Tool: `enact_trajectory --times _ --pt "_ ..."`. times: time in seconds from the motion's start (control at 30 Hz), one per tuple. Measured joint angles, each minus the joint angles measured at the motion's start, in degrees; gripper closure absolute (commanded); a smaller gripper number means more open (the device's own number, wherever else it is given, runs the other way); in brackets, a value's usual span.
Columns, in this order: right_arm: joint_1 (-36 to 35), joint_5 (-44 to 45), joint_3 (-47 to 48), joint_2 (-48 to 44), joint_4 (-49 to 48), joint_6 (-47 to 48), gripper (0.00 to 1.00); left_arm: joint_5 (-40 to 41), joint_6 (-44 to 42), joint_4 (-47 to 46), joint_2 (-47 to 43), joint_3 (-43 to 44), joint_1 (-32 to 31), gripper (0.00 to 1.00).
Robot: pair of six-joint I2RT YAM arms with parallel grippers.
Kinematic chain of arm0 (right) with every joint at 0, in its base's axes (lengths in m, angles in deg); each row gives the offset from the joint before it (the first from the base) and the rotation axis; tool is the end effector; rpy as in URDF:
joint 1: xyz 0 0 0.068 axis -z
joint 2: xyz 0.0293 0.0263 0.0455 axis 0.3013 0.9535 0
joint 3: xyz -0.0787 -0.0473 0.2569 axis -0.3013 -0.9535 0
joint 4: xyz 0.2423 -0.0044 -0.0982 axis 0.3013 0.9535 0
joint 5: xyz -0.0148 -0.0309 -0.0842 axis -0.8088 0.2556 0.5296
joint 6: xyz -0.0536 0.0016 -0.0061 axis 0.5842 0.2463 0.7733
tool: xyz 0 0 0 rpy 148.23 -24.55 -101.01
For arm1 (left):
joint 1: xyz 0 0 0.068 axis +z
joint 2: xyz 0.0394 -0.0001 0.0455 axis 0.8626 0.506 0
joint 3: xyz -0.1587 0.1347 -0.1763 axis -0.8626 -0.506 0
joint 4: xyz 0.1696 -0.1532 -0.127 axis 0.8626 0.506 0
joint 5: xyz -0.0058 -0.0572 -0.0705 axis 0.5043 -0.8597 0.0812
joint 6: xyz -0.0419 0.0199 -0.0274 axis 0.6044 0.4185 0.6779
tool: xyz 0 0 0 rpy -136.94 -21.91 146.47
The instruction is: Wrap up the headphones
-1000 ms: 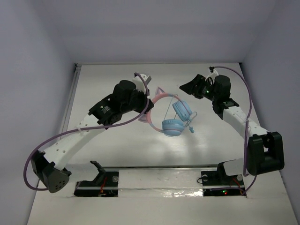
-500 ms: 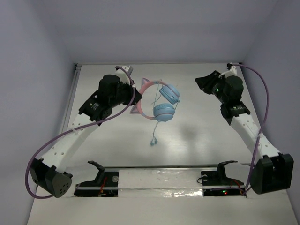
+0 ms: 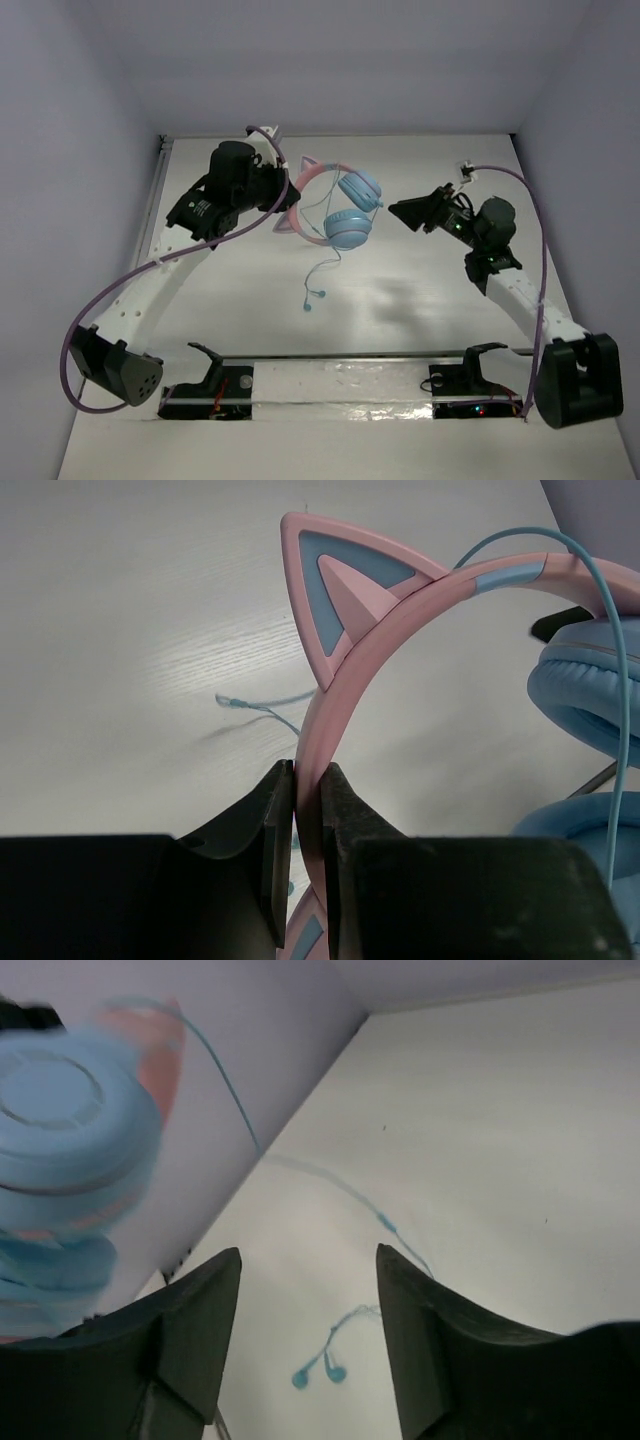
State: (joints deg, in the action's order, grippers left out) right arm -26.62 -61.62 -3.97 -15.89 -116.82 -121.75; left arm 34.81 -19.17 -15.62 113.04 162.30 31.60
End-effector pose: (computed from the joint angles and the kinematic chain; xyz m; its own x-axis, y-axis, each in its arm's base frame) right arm 0.2340 0.0593 0.3079 -0.3669 0.4518 -0.8131 -0.6309 0.5215 0.5745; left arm 0.2393 -0.1358 0.4076 -0.4870 -0.0769 -0.8700 0.5118 0.7821 -0.3556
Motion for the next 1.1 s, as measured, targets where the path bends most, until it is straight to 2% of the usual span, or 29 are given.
enact_trajectory --times 0.1,0.3,0.6,0.73,0.97,1.1 --pt "-1.8 -3.5 -0.6 7.6 -3.6 1.3 0.29 1.5 -0.9 3.0 1.3 4.5 0.0 1.0" --pt "-10.7 -4.7 2.4 20.9 -6.3 6.8 0.21 1.8 -1.7 7.6 1.6 12.1 0.0 1.0" --pt "-12.3 -3.3 9.2 34.9 -10.6 10.7 0.2 0.0 -2.7 12.3 2.8 18.8 0.0 1.0" --pt "-16.7 -3.4 11.0 38.5 -10.7 12.1 0.21 -0.5 -3.2 14.0 3.6 19.6 0.0 1.0" --pt "-19.5 -5.4 11.0 43.3 -17.6 9.7 0.28 -0.6 -4.0 16.2 4.6 21.3 0.0 1.0" --pt "-19.1 -5.1 11.0 46.3 -21.3 8.2 0.28 -1.0 -4.1 16.6 4.6 22.1 0.0 1.0"
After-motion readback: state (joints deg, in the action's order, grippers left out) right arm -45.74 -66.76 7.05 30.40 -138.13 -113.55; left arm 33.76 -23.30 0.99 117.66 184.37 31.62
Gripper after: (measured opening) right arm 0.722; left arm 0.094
